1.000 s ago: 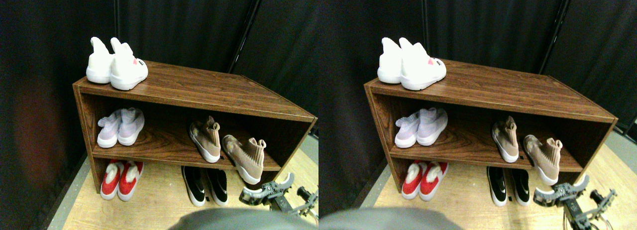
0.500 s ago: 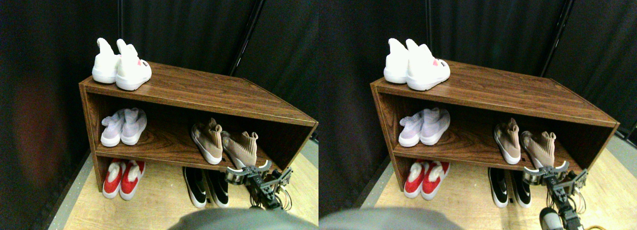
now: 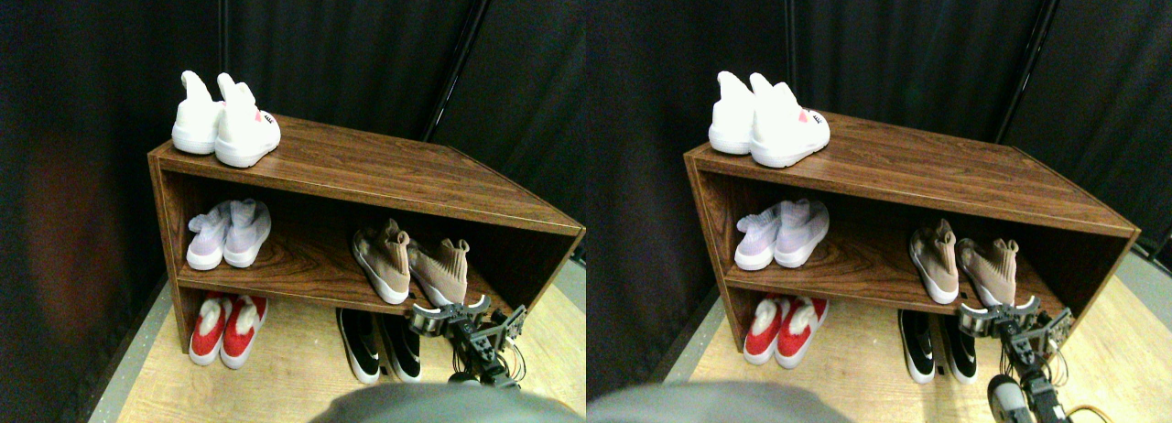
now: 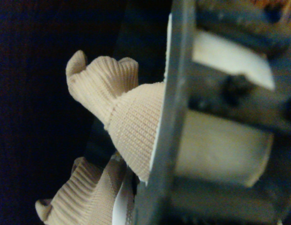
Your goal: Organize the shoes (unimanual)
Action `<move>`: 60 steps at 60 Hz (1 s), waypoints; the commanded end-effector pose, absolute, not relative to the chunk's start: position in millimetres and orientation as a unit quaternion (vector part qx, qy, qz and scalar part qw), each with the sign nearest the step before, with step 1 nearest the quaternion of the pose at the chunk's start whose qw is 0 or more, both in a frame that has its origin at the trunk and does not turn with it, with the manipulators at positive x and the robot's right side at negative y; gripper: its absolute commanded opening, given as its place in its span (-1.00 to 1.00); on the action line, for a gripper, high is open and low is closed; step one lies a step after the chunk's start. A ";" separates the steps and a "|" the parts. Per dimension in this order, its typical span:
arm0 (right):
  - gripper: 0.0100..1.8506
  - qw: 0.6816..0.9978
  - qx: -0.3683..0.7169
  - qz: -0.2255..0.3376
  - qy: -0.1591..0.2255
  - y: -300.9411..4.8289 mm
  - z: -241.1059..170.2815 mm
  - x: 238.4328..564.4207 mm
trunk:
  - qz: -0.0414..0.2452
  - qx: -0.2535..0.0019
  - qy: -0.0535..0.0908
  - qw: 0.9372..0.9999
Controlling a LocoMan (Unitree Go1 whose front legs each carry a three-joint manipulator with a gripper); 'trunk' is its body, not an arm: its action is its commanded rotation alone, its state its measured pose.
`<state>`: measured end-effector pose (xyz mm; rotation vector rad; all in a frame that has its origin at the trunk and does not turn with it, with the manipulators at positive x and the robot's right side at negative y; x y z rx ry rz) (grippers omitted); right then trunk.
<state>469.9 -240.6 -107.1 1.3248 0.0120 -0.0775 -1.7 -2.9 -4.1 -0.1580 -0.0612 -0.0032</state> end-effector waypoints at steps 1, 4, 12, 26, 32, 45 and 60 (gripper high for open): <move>0.63 0.787 0.617 -0.022 -0.008 -239.5 -102.2 472.0 | 0.004 -0.085 -0.027 0.996; 0.63 0.785 0.619 -0.019 -0.007 -239.4 -102.1 472.1 | 0.004 -0.085 -0.025 0.996; 0.68 0.787 0.616 -0.016 -0.006 -239.6 -100.9 469.5 | 0.004 -0.085 -0.025 0.996; 0.66 0.784 0.621 -0.006 -0.012 -238.5 -95.4 458.0 | 0.002 -0.083 -0.024 0.996; 0.60 0.802 0.597 0.009 -0.025 -241.5 -91.5 444.2 | -0.001 -0.081 -0.025 0.996; 0.46 0.808 0.587 0.033 -0.038 -254.1 -79.1 417.0 | -0.008 -0.078 -0.025 0.997; -0.73 0.819 0.570 0.030 -0.061 -285.8 -54.2 407.8 | -0.011 -0.075 -0.024 0.997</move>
